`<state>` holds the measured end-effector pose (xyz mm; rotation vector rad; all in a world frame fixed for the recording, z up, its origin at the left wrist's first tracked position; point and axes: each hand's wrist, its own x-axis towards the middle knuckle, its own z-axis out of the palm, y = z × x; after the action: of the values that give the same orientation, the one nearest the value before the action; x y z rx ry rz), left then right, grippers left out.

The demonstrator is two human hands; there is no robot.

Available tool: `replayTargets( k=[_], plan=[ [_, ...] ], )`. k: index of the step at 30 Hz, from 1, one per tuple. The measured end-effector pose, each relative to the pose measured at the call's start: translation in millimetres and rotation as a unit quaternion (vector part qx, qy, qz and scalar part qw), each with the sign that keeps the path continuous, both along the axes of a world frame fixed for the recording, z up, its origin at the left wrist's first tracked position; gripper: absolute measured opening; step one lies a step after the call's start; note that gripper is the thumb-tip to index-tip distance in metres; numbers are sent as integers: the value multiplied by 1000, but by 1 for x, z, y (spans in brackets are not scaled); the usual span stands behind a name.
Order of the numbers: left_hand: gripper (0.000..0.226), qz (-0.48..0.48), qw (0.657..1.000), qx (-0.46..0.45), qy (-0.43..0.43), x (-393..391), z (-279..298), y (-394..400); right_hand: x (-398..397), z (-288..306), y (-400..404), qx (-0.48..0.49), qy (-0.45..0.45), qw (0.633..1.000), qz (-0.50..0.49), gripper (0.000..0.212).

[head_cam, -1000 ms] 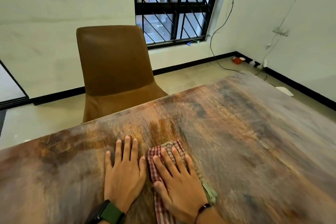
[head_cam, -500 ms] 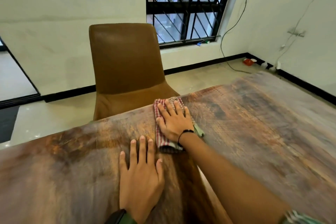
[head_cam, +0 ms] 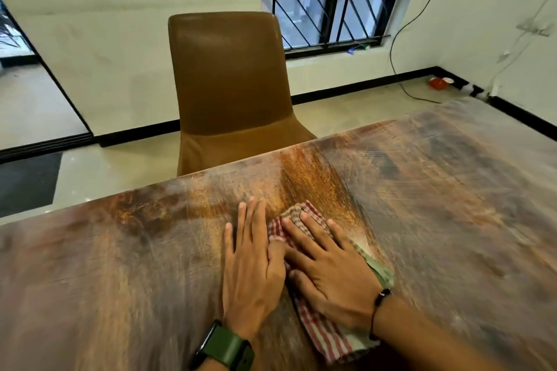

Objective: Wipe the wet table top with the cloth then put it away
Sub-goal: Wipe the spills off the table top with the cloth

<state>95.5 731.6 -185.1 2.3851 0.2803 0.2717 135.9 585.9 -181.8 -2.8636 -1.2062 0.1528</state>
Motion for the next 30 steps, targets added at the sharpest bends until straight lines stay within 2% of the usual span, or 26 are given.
replayTargets(
  k=[2,5,8,12,14,16,19,21,23,25,28,30],
  plan=[
    [65,2,1000,-8,-16,0,0,-2,25,-2,26,15,32,999,36,55],
    [66,27,999,3,-45,0,0,-3,70,-12,92,-42,-14,996,81,60],
    [64,57,995,8,-84,1,-3,-1,97,-14,152,-34,8,992,117,56],
    [67,51,995,-1,-82,-1,-7,0,108,-9,154,-21,-2,992,122,52],
    [66,46,997,-20,-63,-3,-8,1,130,-8,113,12,15,999,42,51],
    [67,41,997,-36,-50,-4,-8,2,167,-11,46,27,11,997,-65,59],
    [71,33,998,-30,-40,-2,-6,0,209,-10,-61,9,11,976,-220,65],
    [72,25,999,-22,-31,-1,-5,-2,213,-5,-92,0,14,959,-282,59],
    [70,14,999,-17,-30,0,-4,-3,207,-1,-87,0,7,952,-305,59],
    [69,7,999,-16,-31,0,-4,-3,195,-1,-51,2,3,962,-274,58],
    [67,8,999,-30,-34,-1,-5,-3,159,-8,44,1,-11,992,-125,55],
    [67,16,999,-30,-43,-1,-6,-1,125,-9,105,1,-1,1000,-25,54]
  ],
)
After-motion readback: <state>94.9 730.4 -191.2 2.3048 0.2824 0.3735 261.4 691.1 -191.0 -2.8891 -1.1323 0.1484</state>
